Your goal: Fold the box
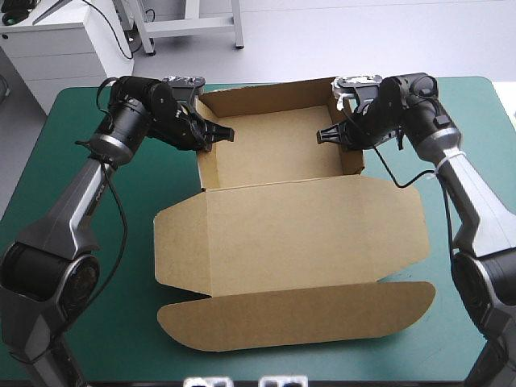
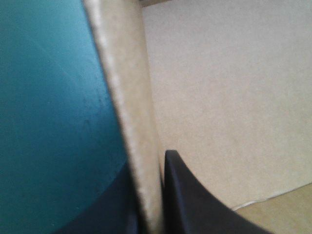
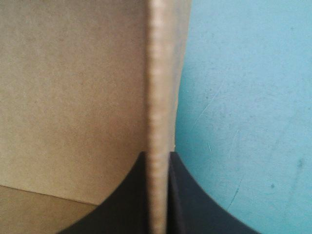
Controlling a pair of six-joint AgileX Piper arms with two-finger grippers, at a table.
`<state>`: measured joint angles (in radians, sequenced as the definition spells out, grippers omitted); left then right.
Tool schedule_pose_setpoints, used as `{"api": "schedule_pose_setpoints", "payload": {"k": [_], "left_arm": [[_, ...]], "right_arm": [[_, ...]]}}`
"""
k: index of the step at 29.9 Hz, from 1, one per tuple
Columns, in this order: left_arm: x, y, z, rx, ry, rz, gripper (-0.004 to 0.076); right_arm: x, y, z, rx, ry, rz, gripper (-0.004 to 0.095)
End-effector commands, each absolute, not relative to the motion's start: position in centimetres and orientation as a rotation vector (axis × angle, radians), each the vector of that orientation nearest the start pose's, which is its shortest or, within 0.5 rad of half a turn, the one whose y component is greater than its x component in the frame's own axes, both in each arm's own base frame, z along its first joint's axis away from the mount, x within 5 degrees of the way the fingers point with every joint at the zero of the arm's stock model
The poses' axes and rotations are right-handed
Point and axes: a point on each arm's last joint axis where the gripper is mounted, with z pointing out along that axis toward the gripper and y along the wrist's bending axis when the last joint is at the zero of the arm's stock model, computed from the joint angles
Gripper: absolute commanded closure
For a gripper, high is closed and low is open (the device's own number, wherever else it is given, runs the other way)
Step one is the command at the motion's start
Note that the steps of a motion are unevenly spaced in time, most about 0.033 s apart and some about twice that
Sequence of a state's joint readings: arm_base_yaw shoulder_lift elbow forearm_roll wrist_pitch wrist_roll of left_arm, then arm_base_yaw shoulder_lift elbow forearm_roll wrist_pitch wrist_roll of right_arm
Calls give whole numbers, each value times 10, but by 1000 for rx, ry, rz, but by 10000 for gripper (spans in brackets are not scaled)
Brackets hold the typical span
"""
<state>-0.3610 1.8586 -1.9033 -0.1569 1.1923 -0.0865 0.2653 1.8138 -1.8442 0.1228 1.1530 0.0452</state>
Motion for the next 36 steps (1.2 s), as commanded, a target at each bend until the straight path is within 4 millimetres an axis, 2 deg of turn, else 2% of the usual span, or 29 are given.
{"api": "schedule_pose_setpoints", "payload": {"k": [1, 5, 12, 18, 30, 33, 35, 36], "left_arm": [[367, -164, 383, 427, 2521, -457, 730], [374, -167, 370, 458, 2553, -443, 730], [387, -172, 334, 539, 2673, -409, 730], [396, -175, 312, 549, 2734, -383, 732], [402, -177, 297, 584, 2763, -371, 731], [400, -177, 296, 630, 2768, -366, 722], [399, -177, 299, 663, 2766, -381, 676], [399, -177, 301, 692, 2754, -380, 635]], "right_arm": [[368, 123, 399, -290, 2441, 439, 926], [373, 124, 385, -305, 2517, 411, 926], [394, 129, 339, -313, 2681, 383, 925], [403, 131, 318, -287, 2740, 378, 925], [413, 131, 282, -275, 2880, 310, 926], [413, 131, 280, -270, 2883, 310, 918], [414, 131, 281, -282, 2876, 299, 860], [414, 131, 282, -300, 2873, 297, 799]]}}
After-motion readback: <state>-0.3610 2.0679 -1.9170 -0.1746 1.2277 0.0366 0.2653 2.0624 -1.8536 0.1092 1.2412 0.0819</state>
